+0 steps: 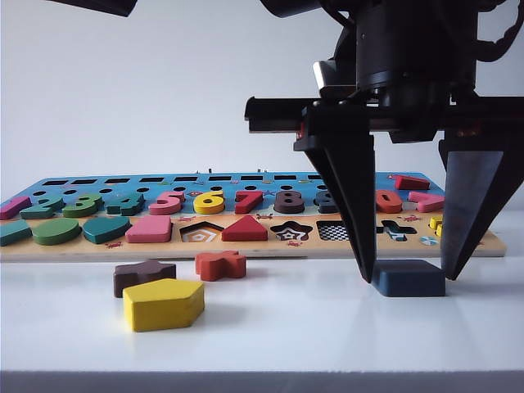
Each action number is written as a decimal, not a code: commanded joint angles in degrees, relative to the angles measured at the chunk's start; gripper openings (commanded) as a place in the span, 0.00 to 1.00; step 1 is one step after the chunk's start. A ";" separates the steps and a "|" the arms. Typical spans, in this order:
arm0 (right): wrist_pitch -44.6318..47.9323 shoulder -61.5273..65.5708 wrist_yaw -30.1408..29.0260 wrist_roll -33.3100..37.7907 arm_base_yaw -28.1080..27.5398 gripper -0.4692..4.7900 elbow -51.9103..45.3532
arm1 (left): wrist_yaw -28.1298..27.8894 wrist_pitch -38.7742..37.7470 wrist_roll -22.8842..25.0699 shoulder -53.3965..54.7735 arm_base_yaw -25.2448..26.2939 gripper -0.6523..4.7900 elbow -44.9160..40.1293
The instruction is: Insert the cube into the slot.
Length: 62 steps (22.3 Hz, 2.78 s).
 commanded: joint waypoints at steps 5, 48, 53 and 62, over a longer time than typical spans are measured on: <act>0.74 0.07 0.92 0.37 0.00 0.53 0.26 | -0.09 0.70 0.20 -0.04 -0.02 0.15 0.24; 15.47 -22.93 -5.77 -25.22 -13.03 0.25 0.15 | -0.09 0.92 0.20 -0.04 -0.02 0.15 0.24; 17.59 -28.24 -9.25 -29.29 -16.59 0.25 -2.86 | -0.09 0.92 0.20 -0.04 -0.02 0.15 0.24; 20.35 -31.15 -16.28 -28.44 -16.98 0.24 -11.34 | -0.09 0.96 0.22 -0.04 -0.02 0.15 0.26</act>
